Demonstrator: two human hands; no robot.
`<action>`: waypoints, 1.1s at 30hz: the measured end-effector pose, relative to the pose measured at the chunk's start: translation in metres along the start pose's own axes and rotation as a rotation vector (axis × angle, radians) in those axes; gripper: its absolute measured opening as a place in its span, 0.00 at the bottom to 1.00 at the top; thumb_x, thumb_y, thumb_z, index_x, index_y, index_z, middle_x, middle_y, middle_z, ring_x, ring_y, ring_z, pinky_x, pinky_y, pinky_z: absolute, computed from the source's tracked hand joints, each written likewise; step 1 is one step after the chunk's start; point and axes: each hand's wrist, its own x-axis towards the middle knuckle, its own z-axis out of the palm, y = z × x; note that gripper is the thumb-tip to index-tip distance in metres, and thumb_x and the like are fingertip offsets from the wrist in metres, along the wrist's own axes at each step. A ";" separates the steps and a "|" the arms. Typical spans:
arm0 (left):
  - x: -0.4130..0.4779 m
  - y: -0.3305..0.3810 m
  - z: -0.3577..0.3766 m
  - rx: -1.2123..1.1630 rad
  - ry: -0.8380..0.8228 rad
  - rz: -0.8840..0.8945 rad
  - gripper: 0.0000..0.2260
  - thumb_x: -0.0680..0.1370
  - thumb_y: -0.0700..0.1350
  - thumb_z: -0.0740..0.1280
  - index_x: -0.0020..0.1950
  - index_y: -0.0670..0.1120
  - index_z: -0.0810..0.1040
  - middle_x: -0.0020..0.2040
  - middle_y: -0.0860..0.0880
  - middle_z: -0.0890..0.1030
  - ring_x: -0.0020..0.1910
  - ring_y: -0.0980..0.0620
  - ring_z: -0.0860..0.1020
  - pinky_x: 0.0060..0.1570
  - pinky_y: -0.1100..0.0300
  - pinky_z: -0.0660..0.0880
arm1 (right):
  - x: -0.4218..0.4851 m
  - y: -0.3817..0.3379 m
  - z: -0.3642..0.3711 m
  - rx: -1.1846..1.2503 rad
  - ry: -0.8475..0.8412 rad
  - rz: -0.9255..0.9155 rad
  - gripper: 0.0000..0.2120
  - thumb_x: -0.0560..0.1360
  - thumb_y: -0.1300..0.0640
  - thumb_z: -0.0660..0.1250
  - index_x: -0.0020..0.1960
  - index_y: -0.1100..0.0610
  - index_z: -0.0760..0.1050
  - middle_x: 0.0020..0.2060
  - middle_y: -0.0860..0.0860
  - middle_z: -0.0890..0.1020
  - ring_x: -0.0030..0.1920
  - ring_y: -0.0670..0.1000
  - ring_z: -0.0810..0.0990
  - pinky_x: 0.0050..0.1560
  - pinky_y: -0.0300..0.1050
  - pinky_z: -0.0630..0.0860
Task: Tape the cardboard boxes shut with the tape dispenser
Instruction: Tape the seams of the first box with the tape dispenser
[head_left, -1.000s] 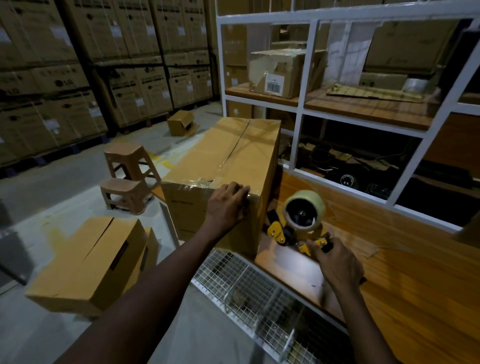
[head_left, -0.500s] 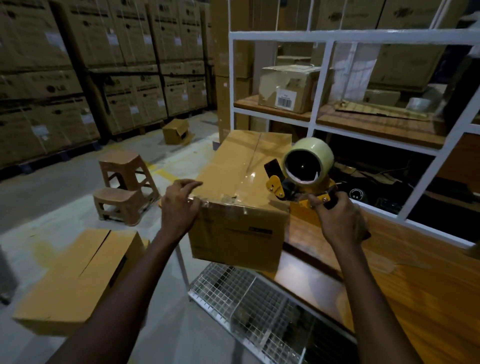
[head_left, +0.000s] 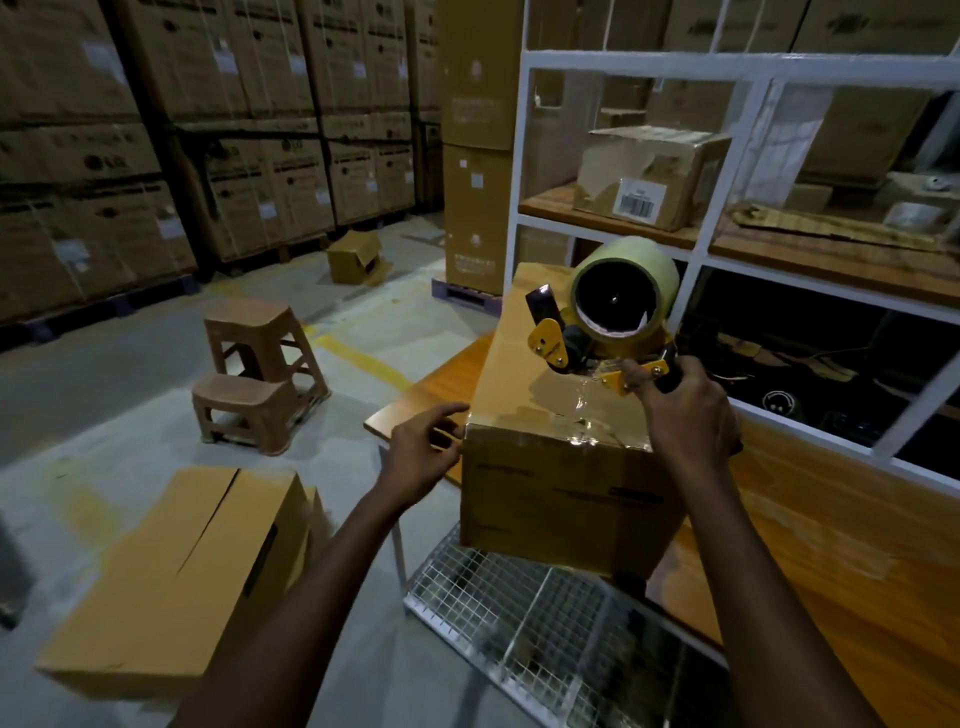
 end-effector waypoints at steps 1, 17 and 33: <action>0.001 -0.002 0.001 -0.006 0.008 0.036 0.20 0.74 0.37 0.73 0.65 0.50 0.79 0.44 0.55 0.81 0.40 0.58 0.82 0.40 0.61 0.80 | -0.001 -0.002 0.002 0.000 0.005 0.003 0.34 0.70 0.27 0.58 0.56 0.56 0.74 0.48 0.59 0.81 0.53 0.63 0.77 0.55 0.60 0.72; 0.028 -0.002 0.004 0.033 -0.001 0.487 0.09 0.72 0.34 0.74 0.50 0.43 0.86 0.57 0.46 0.83 0.62 0.52 0.78 0.60 0.50 0.77 | -0.001 -0.001 0.006 -0.037 0.057 0.055 0.42 0.66 0.21 0.51 0.56 0.56 0.74 0.46 0.58 0.80 0.48 0.60 0.77 0.44 0.49 0.66; 0.060 -0.031 -0.011 0.647 -0.324 1.100 0.23 0.82 0.42 0.62 0.76 0.50 0.63 0.73 0.39 0.71 0.67 0.34 0.72 0.52 0.42 0.79 | -0.005 0.018 -0.011 -0.038 0.079 0.087 0.33 0.72 0.28 0.57 0.58 0.56 0.74 0.42 0.52 0.75 0.48 0.60 0.77 0.44 0.49 0.66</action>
